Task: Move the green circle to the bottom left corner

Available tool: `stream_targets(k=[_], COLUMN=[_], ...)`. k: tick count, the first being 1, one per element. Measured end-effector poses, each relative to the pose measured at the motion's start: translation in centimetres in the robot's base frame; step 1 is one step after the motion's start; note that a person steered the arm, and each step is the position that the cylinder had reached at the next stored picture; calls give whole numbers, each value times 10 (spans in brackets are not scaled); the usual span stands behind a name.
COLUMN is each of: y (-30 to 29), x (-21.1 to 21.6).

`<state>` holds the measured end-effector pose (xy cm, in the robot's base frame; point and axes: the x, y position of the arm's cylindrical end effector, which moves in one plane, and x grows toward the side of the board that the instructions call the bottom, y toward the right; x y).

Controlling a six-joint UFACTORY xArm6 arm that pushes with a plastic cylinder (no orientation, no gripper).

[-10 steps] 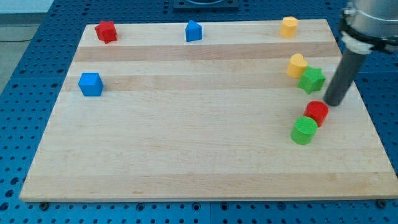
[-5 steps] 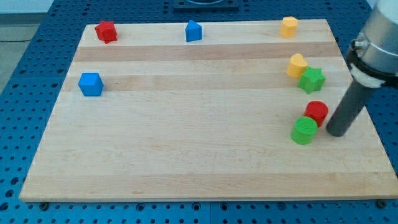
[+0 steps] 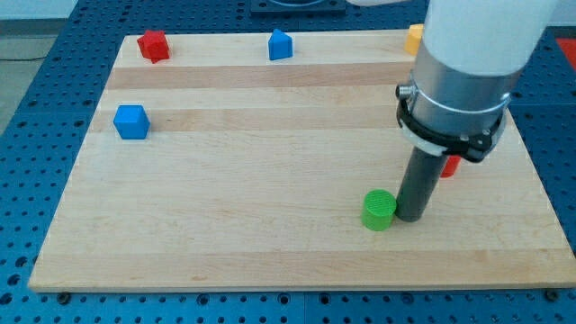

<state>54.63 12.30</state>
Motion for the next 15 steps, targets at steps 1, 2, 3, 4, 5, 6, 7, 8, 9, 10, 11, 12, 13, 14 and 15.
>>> stream_targets(k=[1, 2, 3, 4, 5, 6, 7, 8, 9, 10, 11, 12, 13, 14, 15], y=[-14, -38, -73, -113, -159, -197, -217, -217, -234, -263, -295, -321, -325, -326, -334], x=[0, 0, -2, -7, -7, -5, 6, 22, 29, 29, 29, 29, 15, -4, -25])
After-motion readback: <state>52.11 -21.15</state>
